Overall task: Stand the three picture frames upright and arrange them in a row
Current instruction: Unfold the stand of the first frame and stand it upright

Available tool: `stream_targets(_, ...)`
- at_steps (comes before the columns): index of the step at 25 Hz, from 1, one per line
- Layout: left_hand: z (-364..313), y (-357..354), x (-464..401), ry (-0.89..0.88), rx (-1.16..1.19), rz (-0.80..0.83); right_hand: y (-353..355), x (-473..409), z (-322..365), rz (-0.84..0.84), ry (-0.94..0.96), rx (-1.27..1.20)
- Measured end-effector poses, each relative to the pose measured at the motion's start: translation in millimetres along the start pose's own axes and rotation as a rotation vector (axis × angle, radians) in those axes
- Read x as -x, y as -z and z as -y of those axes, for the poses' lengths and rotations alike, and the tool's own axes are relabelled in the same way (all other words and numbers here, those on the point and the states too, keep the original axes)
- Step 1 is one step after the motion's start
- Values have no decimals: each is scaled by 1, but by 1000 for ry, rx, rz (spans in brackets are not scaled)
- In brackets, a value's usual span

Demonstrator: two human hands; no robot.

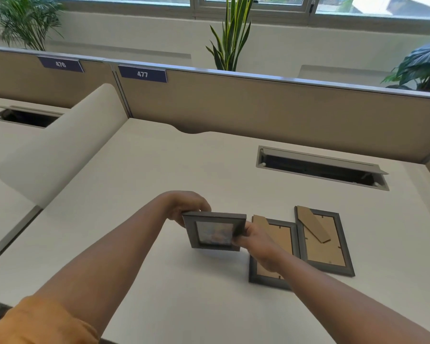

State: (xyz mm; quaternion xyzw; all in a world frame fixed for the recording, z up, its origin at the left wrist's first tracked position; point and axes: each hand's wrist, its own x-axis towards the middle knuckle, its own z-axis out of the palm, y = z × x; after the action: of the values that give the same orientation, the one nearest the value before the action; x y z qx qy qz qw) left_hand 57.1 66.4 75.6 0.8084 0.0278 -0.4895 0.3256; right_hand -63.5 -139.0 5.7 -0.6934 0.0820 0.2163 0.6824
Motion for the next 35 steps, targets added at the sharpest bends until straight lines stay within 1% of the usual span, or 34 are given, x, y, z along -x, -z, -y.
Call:
stream_targets(3,0,6,8,21,-24,-41,-8,-2,0,-58,-46,-58)
stream_targets(6,-5,7,18,-21,-153,-70,-14,-4,-7,-70,-79,-119)
stream_targets(9,-10,3,31,-105,-352,-39,-16,-8,-14,-79,-97,-165)
stream_targets(12,-8,0,36,-203,-464,-85,-19,-13,-12,-77,-107,-169)
stream_targets(15,-6,-3,35,-247,-477,-116,-20,-17,-8,-82,-115,-182)
stream_targets(19,-3,-5,35,-257,-457,-116,-25,-18,-2,-88,-135,-190)
stream_targets(24,-3,-8,34,-241,-473,-102,-29,-14,5,-76,-173,-165)
stream_targets(28,-6,-6,35,-257,-506,-142,-29,-16,5,-62,-200,-151)
stream_targets(35,-2,-7,38,-209,-454,-143,-30,-19,6,-45,-209,-102)
